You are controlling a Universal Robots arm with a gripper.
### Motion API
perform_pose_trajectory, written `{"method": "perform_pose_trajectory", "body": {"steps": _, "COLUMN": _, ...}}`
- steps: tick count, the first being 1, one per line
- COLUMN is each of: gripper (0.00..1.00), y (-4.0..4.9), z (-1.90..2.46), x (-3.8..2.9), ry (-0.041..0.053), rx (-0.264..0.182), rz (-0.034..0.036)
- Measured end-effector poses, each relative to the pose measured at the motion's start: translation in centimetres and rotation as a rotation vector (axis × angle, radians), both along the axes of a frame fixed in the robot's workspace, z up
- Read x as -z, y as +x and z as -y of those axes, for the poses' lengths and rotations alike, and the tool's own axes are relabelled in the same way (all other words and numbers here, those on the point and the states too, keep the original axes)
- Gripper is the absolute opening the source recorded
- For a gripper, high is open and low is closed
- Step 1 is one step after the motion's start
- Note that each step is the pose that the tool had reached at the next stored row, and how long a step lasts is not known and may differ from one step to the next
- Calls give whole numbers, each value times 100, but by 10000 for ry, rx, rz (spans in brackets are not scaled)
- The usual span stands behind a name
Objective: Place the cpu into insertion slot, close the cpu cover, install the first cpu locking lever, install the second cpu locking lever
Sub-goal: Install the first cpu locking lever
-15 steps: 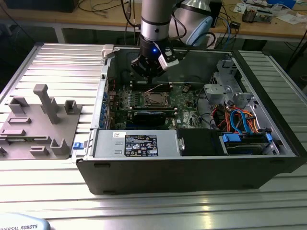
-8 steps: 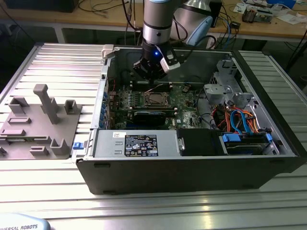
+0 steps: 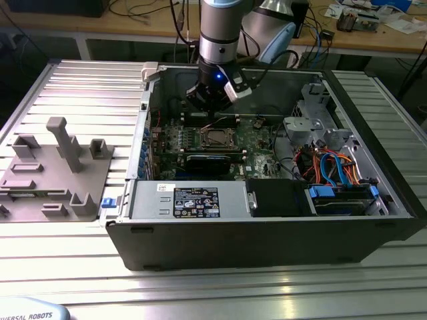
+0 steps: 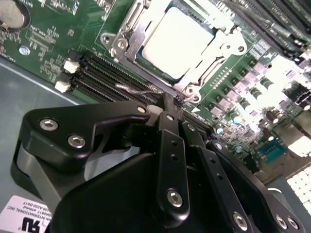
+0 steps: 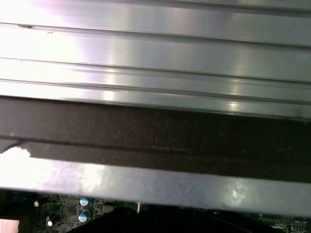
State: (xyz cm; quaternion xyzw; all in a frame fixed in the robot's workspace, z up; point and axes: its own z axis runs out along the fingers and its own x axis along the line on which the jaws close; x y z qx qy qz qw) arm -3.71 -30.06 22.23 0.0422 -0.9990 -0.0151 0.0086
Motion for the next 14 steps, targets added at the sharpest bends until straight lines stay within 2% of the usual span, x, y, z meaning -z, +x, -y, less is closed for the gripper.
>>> {"method": "perform_pose_trajectory", "body": {"steps": 4, "gripper": 11, "y": 25, "z": -2, "x": 21, "ry": -1, "rx": -10, "rz": -1}}
{"method": "perform_pose_trajectory", "body": {"steps": 14, "gripper": 11, "y": 169, "z": -2, "x": 119, "ry": 1, "rx": -11, "rz": -1}}
